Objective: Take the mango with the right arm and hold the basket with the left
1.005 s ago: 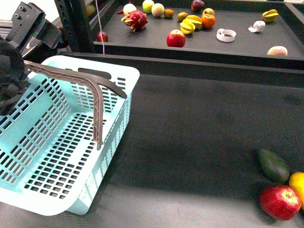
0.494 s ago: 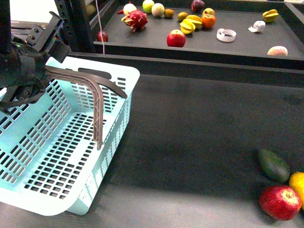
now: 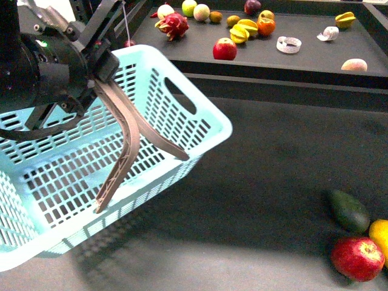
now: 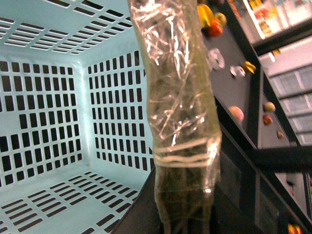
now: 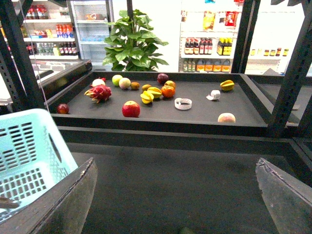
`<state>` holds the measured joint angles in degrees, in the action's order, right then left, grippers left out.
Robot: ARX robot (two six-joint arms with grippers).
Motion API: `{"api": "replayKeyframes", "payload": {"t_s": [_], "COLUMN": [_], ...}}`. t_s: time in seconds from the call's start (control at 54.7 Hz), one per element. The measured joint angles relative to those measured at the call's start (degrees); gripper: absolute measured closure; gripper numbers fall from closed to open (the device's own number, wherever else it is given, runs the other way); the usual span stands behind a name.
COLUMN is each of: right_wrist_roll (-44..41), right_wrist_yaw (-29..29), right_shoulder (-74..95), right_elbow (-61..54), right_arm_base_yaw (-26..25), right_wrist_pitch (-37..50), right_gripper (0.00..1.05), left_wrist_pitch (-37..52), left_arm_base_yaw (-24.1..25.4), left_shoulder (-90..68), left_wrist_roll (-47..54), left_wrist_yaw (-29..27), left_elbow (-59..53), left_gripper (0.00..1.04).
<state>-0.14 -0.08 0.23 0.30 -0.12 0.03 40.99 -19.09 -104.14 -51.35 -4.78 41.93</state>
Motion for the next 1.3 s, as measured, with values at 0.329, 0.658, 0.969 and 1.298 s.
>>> {"api": "replayKeyframes", "payload": {"t_s": [0.329, 0.658, 0.969, 1.298], "right_wrist_roll": [0.0, 0.0, 0.0, 0.0], "right_wrist_yaw": [0.0, 0.0, 0.0, 0.0], "right_shoulder": [0.0, 0.0, 0.0, 0.0], "right_elbow": [0.0, 0.0, 0.0, 0.0], "right_arm_base_yaw": [0.0, 0.0, 0.0, 0.0], "right_wrist_pitch": [0.0, 0.0, 0.0, 0.0], "right_gripper": [0.08, 0.08, 0.08, 0.08], "left_wrist_pitch": [3.93, 5.68, 7.85, 9.9], "left_arm_base_yaw": [-9.2, -14.88, -14.86, -15.15], "left_shoulder": [4.2, 4.2, 4.2, 4.2], "left_wrist_roll": [13.4, 22.12, 19.98, 19.3], "left_wrist_yaw": [12.28, 13.64, 10.82, 10.51], "left_elbow": [-3.85, -5.49, -5.22, -5.09], "left_gripper": [0.98, 0.98, 0.98, 0.98]}}
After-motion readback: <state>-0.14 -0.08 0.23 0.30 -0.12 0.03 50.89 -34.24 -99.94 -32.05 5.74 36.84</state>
